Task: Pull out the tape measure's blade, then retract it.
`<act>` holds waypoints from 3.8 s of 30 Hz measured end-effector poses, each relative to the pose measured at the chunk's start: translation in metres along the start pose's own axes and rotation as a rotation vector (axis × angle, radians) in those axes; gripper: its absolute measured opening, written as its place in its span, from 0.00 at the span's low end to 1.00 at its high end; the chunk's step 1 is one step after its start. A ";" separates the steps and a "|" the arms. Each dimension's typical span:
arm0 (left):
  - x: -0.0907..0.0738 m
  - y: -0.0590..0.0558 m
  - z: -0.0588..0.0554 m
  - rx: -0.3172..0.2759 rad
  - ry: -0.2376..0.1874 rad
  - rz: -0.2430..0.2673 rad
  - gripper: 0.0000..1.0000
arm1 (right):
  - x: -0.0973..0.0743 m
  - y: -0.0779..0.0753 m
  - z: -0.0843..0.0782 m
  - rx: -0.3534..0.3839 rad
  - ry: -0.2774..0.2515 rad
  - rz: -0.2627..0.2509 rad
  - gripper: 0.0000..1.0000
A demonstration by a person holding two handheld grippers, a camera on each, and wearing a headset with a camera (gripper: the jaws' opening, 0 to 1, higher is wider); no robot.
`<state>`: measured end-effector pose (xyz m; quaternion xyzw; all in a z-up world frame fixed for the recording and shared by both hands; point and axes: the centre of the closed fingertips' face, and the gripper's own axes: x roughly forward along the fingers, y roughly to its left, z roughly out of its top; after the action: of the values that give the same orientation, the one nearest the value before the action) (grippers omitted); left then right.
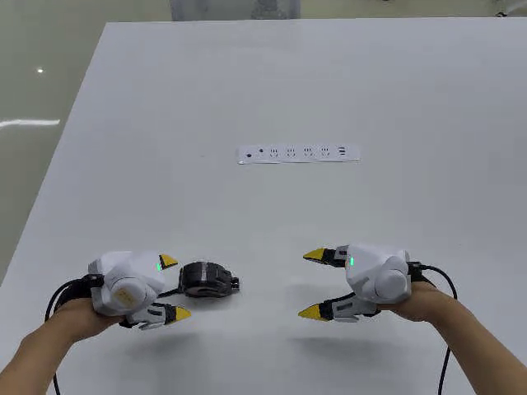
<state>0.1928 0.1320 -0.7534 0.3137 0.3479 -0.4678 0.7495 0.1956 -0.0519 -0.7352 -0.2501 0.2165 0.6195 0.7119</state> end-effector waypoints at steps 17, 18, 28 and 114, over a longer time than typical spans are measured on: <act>0.025 0.005 -0.005 0.046 0.037 -0.058 0.43 | 0.030 -0.002 -0.003 0.021 -0.004 0.028 0.52; 0.026 0.006 -0.004 0.049 0.037 -0.060 0.43 | 0.031 -0.003 -0.003 0.019 -0.005 0.030 0.52; 0.034 0.007 -0.004 0.091 0.062 -0.084 0.40 | 0.051 -0.007 0.003 0.034 -0.029 0.033 0.49; 0.035 0.006 -0.005 0.149 0.070 -0.167 0.28 | 0.134 0.007 0.024 -0.119 0.015 0.245 0.12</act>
<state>0.2082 0.1205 -0.7840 0.3547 0.3632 -0.5421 0.6697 0.2072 0.0674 -0.7997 -0.2683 0.2134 0.7117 0.6132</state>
